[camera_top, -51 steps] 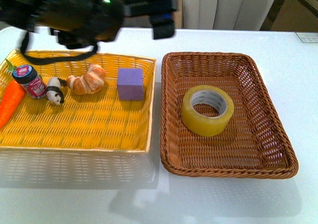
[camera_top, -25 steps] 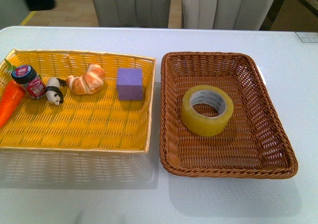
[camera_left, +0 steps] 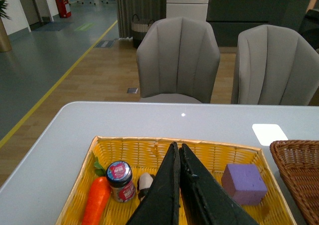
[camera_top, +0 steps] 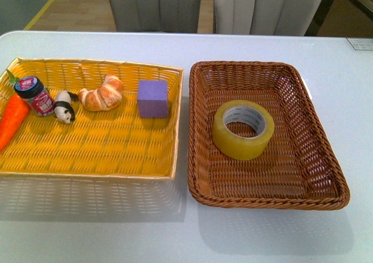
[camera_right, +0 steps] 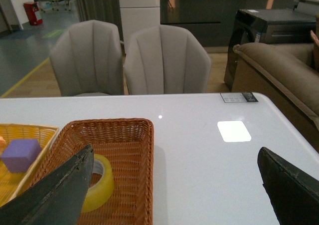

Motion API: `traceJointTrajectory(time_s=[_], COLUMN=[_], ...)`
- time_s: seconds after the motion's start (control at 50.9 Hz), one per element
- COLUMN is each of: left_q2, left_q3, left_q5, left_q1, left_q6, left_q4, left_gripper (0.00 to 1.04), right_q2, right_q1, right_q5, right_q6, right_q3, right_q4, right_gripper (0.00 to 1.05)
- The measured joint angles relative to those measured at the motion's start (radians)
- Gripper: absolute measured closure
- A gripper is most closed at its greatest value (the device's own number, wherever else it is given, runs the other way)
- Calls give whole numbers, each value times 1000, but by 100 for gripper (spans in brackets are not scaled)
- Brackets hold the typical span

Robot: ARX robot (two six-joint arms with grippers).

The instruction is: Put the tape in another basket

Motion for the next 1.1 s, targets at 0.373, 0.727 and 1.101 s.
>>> traceJointTrajectory(time_s=[0.373, 0.727, 1.101], left_q2=[-335, -587, -832], left_q3=[-116, -151, -152], left_q5=[128, 135, 136], left_q1=[116, 142, 143], left_q6=[5, 4, 5], left_q4=[-215, -428, -650], left_gripper=[103, 103, 103], right_q2=[0, 0, 0], right_q1=[0, 0, 0], right_q5=[0, 0, 0], right_q6=[0, 0, 0], right_q3=[0, 0, 0], right_q4=[0, 0, 0], right_gripper=[9, 9, 9])
